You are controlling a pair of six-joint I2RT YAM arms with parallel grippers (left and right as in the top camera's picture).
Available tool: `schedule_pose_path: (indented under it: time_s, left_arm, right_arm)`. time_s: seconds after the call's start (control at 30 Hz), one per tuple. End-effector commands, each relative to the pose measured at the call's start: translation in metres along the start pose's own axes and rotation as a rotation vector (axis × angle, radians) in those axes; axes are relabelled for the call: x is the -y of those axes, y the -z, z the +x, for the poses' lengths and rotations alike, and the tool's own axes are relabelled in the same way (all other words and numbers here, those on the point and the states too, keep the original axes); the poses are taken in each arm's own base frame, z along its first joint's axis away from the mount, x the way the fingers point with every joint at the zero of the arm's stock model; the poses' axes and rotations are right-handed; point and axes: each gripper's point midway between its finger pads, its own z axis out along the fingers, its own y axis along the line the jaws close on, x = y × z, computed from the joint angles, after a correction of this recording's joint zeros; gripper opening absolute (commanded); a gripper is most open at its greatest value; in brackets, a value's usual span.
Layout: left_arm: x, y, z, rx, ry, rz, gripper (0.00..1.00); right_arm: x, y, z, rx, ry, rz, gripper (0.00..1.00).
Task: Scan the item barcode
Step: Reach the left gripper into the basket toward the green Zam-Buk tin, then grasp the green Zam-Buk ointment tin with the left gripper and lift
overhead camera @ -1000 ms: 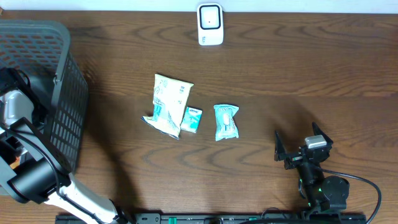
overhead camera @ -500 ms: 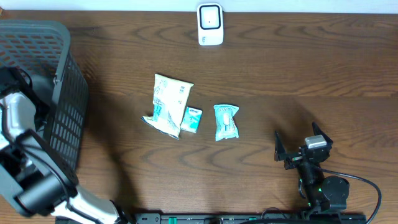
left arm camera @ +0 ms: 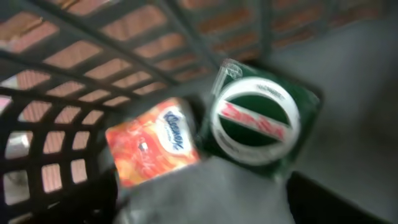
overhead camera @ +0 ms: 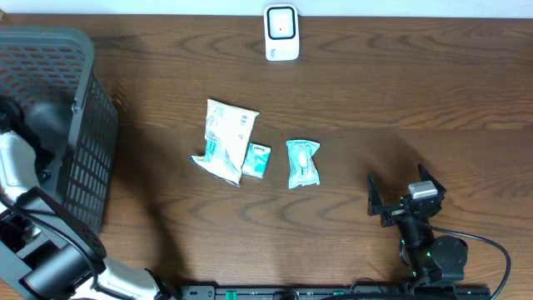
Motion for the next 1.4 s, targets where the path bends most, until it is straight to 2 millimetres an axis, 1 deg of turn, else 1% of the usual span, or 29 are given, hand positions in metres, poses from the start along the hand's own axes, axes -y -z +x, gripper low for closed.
schedule_pose_path:
  time_s: [0.0, 0.13, 0.2, 0.27, 0.3, 0.37, 0.4, 0.63, 0.83, 0.93, 1.0, 1.1, 1.27, 1.33, 1.37]
  left_arm:
    - [-0.008, -0.014, -0.003, 0.0, -0.008, -0.044, 0.92]
    - [-0.005, -0.021, -0.006, 0.006, -0.035, -0.04, 0.93]
    - [-0.003, -0.025, -0.004, -0.001, -0.038, -0.039, 0.93]
    - [0.003, -0.029, -0.001, -0.016, -0.041, -0.017, 0.93]
    - [0.01, -0.033, 0.002, -0.029, -0.055, 0.013, 0.93]
    - [0.021, -0.035, 0.003, -0.035, -0.088, 0.063, 0.93]
    - [0.023, -0.036, 0.002, -0.032, -0.1, 0.072, 0.93]
    - [0.025, -0.039, 0.001, -0.026, -0.11, 0.077, 0.93]
    - [0.029, -0.054, 0.012, -0.065, -0.13, 0.063, 0.93]
    - [0.03, -0.056, 0.012, -0.066, -0.13, 0.062, 0.92]
    - [0.03, -0.056, 0.01, -0.059, -0.126, 0.065, 0.9]
    - [0.031, -0.056, 0.009, -0.053, -0.123, 0.068, 0.84]
    - [0.032, -0.056, 0.008, -0.049, -0.122, 0.069, 0.81]
    - [0.032, -0.056, 0.008, -0.049, -0.122, 0.069, 0.76]
    - [0.032, -0.056, 0.008, -0.049, -0.122, 0.069, 0.72]
  right_arm:
    - [0.002, 0.0, 0.002, -0.005, -0.007, 0.009, 0.99]
    - [0.002, 0.0, 0.002, -0.005, -0.007, 0.009, 0.99]
    - [0.002, 0.0, 0.002, -0.005, -0.007, 0.009, 0.99]
    - [0.002, 0.0, 0.002, -0.005, -0.007, 0.009, 0.99]
    - [0.002, 0.0, 0.002, -0.005, -0.007, 0.009, 0.99]
    - [0.002, 0.0, 0.002, -0.005, -0.007, 0.009, 0.99]
    - [0.002, 0.0, 0.002, -0.005, -0.007, 0.009, 0.99]
    - [0.002, 0.0, 0.002, -0.005, -0.007, 0.009, 0.99]
    - [0.002, 0.0, 0.002, -0.005, -0.007, 0.009, 0.99]
    - [0.002, 0.0, 0.002, -0.005, -0.007, 0.009, 0.99]
    - [0.002, 0.0, 0.002, -0.005, -0.007, 0.009, 0.99]
    - [0.002, 0.0, 0.002, -0.005, -0.007, 0.009, 0.99]
    - [0.002, 0.0, 0.002, -0.005, -0.007, 0.009, 0.99]
    - [0.002, 0.0, 0.002, -0.005, -0.007, 0.009, 0.99]
    - [0.002, 0.0, 0.002, -0.005, -0.007, 0.009, 0.99]
